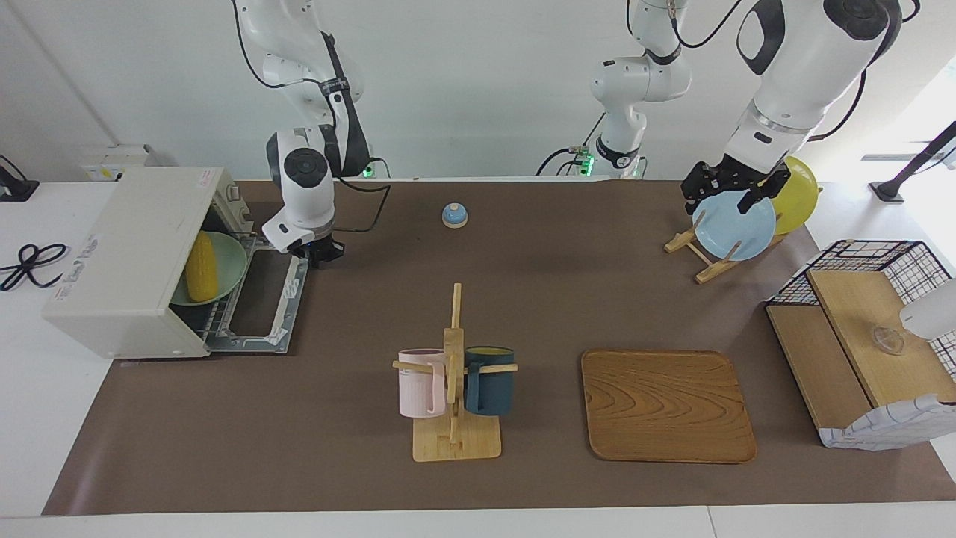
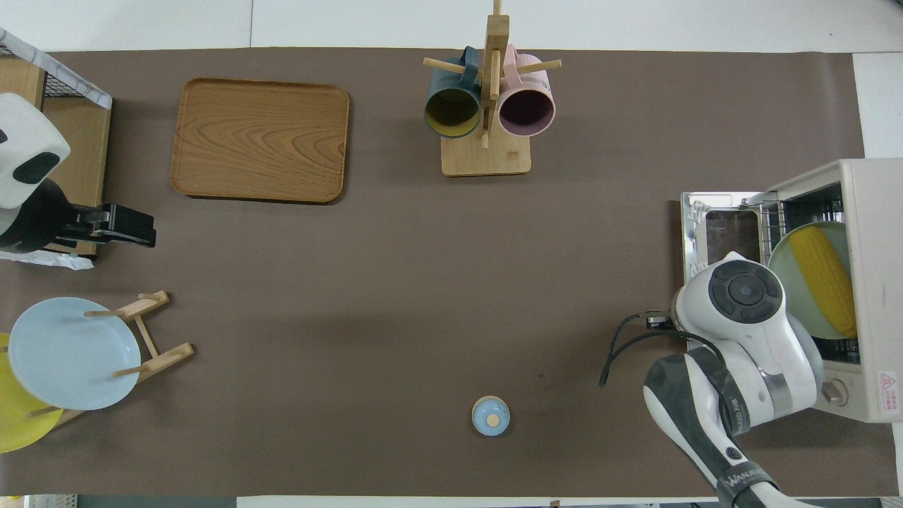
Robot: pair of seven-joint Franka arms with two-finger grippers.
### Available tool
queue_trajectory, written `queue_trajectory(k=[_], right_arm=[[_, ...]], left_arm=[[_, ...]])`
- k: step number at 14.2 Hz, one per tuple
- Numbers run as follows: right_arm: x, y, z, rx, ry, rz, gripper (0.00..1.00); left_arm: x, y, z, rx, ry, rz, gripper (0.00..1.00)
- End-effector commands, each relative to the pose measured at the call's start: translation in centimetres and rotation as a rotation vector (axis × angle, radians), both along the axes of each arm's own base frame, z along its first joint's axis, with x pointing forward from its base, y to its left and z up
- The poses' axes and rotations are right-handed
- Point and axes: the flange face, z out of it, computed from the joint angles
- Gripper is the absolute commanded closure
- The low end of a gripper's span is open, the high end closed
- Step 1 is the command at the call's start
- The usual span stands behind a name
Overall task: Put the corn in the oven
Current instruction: 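Release the plate and withdraw the right gripper from the oven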
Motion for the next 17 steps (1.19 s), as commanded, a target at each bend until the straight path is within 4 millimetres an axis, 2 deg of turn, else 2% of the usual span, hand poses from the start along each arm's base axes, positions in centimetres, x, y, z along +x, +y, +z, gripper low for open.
queue_trajectory(k=[1, 5, 10, 12, 17], right_arm=[[-0.8, -0.5, 0.3, 0.0, -0.006, -0.006, 1.0], [-0.7, -0.6, 0.7, -0.03, 0.017, 0.007, 1.0], [0.5, -0.8, 2.9, -0.123, 0.05, 0.055, 1.0], [1.3, -1.1, 4.3, -0.163, 0.056, 0.08, 1.0], [3.9, -3.4, 10.0, -0.172, 0.128, 0.163, 1.0]], left_arm=[[-0.5, 0.2, 0.3, 0.0, -0.011, -0.002, 0.0], [-0.5, 0.2, 0.3, 0.001, -0.011, 0.0, 0.0], [-0.5, 0.2, 0.3, 0.001, -0.01, 0.0, 0.0], [-0.5, 0.2, 0.3, 0.001, -0.011, 0.001, 0.0], [-0.5, 0.2, 0.3, 0.001, -0.011, 0.001, 0.0]])
